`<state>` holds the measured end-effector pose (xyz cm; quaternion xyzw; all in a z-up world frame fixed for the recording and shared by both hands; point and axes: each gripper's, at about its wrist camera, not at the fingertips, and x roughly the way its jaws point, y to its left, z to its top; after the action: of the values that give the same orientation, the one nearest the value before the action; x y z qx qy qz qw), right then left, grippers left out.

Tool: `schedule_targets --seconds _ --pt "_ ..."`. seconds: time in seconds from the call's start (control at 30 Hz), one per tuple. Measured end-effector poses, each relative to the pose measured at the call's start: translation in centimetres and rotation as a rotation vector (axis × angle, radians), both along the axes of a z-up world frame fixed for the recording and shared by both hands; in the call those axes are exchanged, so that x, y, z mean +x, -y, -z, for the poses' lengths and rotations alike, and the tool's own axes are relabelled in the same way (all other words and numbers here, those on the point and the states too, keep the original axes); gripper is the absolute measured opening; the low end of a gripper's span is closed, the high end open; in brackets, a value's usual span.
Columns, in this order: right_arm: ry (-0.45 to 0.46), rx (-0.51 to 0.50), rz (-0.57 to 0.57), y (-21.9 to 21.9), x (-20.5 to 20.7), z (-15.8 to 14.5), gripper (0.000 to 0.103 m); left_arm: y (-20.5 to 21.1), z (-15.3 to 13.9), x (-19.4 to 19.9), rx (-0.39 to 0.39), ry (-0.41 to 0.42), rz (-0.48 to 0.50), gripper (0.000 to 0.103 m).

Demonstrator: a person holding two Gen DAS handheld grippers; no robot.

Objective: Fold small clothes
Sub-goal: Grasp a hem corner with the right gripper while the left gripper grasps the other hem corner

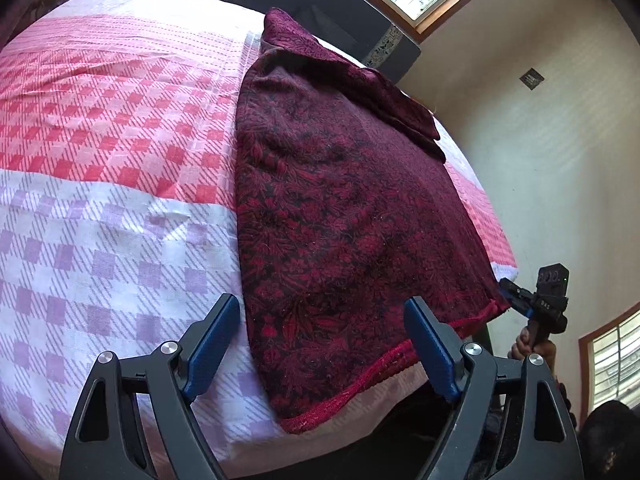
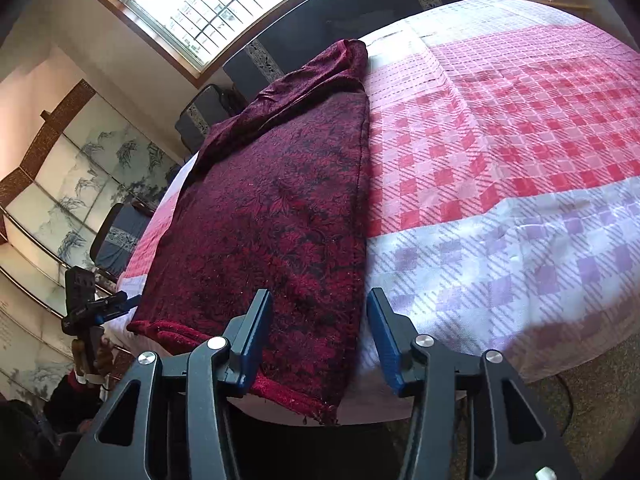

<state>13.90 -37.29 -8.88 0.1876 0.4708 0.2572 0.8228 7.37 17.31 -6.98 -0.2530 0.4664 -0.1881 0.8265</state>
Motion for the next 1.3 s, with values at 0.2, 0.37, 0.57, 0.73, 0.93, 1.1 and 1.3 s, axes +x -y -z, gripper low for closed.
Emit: schedule_targets --seconds 0.2,0.37,0.57,0.73,0.93,1.1,1.3 --pt "-0.093 0.172 -0.036 -0.3 -0.2 1.6 0.029 -0.1 0.5 -0.7 -0.152 -0.043 0.071 0.084" --pt "-0.147 0.278 -0.045 -0.5 0.3 2.6 0.029 -0.1 0.5 -1.1 -0.202 -0.045 0.09 0.084" --pt "-0.176 0.337 -0.02 -0.2 0.6 3.1 0.031 1.9 -0.4 -1.1 -0.112 -0.014 0.104 0.084" --pt "-0.169 0.346 -0.001 -0.4 0.6 3.3 0.031 3.8 -1.3 -1.9 0.048 0.009 0.052 0.084" --pt "-0.146 0.281 0.018 -1.0 0.5 3.1 0.019 6.8 -1.4 -3.2 0.323 0.066 -0.006 0.073" --pt "-0.145 0.271 0.022 -1.1 0.6 3.1 0.017 8.0 -1.5 -3.9 0.451 0.092 -0.011 0.073" --pt "-0.142 0.265 0.035 -1.2 0.3 3.3 0.017 8.0 -1.7 -4.5 0.487 0.1 -0.019 0.074"
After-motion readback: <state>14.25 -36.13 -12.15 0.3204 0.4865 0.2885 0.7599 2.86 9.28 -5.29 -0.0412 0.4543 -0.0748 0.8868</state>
